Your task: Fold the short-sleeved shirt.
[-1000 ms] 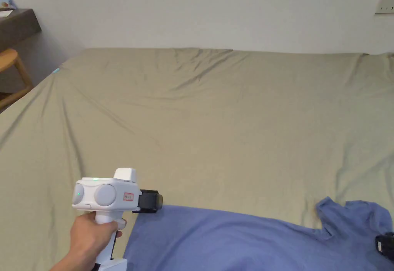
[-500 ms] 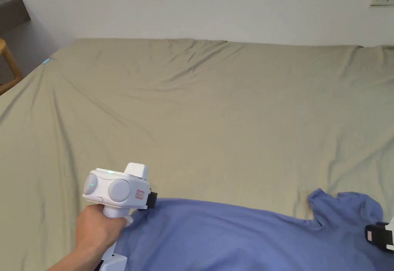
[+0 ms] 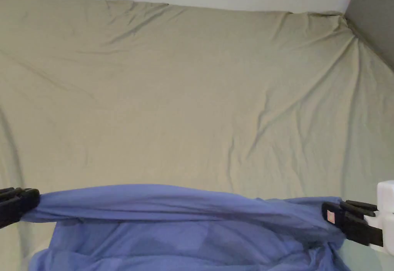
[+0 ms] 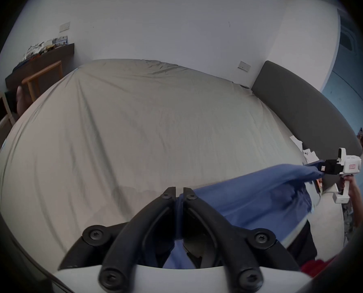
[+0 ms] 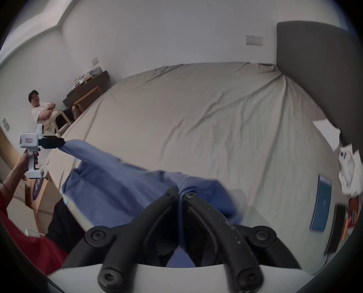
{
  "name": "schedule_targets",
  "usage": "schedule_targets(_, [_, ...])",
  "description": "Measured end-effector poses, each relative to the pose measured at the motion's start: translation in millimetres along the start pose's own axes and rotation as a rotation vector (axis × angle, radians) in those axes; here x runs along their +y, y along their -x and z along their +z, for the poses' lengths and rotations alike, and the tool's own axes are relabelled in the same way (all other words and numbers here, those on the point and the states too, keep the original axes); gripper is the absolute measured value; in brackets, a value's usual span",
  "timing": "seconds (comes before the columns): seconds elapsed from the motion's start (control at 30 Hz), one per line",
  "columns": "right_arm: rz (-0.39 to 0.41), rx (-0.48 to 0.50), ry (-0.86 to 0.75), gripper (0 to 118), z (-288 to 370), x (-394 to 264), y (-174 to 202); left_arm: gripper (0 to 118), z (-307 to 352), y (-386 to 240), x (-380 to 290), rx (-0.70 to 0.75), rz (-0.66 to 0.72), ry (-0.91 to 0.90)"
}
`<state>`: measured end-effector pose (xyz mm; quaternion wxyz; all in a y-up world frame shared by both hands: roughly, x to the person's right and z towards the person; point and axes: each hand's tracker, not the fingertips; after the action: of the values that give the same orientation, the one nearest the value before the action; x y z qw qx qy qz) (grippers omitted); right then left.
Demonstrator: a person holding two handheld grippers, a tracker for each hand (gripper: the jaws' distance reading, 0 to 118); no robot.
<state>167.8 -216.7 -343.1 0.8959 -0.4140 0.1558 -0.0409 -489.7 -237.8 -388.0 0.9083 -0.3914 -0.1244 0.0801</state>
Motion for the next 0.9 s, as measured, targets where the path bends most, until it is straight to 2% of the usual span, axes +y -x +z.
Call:
schedule_targets(0.17, [-0.035,-0.015,0.153,3,0,-85,-1,5,24,5,-81,-0.07,0.005,0.066])
schedule_targets(0.3, [-0.082,-0.045,0.216,3,-19,-126,-8,5,13,3,-125,-0.044,-0.001,0.123])
schedule_targets(0.37, [-0.079,-0.049,0.226,3,-23,-137,-10,5,11,4,-139,-0.053,0.032,0.138])
schedule_targets(0.47, [-0.113,-0.06,0.224,3,-17,-140,-9,5,13,8,-145,-0.05,0.067,0.14])
schedule_targets(0.53, [-0.13,-0.027,0.187,3,-2,-134,-8,5,23,5,-143,-0.047,0.067,0.121])
schedule_targets(0.63, [-0.049,-0.079,0.195,3,2,-131,-9,5,25,0,-144,-0.041,0.042,0.121])
schedule_targets(0.73, [-0.095,-0.076,0.231,3,-15,-141,-14,5,18,-3,-150,-0.034,0.022,0.152])
schedule_targets(0.9, [-0.051,-0.107,0.263,3,-25,-151,-8,5,12,-1,-156,-0.039,0.024,0.176])
